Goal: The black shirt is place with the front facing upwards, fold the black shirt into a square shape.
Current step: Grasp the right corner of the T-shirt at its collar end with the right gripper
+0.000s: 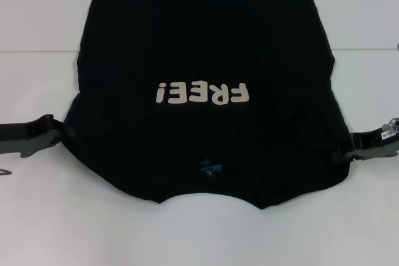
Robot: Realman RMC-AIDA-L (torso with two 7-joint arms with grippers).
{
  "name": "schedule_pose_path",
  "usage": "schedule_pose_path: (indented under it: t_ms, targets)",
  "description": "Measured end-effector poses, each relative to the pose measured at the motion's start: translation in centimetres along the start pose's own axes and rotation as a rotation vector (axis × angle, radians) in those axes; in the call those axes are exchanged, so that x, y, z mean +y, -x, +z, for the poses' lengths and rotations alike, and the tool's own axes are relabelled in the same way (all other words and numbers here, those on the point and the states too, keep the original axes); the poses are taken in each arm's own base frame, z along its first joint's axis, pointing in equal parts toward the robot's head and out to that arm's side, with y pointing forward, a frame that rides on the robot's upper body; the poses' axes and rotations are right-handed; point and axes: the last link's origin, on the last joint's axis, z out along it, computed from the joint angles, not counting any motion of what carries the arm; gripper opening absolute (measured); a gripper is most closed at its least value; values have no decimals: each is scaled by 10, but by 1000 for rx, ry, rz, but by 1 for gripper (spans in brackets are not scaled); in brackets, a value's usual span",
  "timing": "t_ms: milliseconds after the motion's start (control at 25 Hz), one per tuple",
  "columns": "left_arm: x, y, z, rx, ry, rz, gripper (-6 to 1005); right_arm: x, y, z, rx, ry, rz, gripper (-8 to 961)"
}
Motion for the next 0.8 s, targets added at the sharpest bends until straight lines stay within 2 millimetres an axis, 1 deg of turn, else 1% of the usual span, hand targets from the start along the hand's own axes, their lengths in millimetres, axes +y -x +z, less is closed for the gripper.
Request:
schedule_pose_path:
  t_ms: [40, 360, 600, 800]
  targets:
    - [0, 0, 0, 2, 2, -3, 27, 0, 0, 0, 2, -3, -1, 342]
    - [-3, 1, -1, 16, 6, -15, 27, 0, 1, 1, 3, -13, -8, 107]
    - [-1, 7, 2, 29, 35, 2, 26, -1, 2, -1, 0, -17, -19, 43]
    - [2, 10, -1, 28, 82, -4, 27, -3, 2, -7, 12, -12, -30, 47]
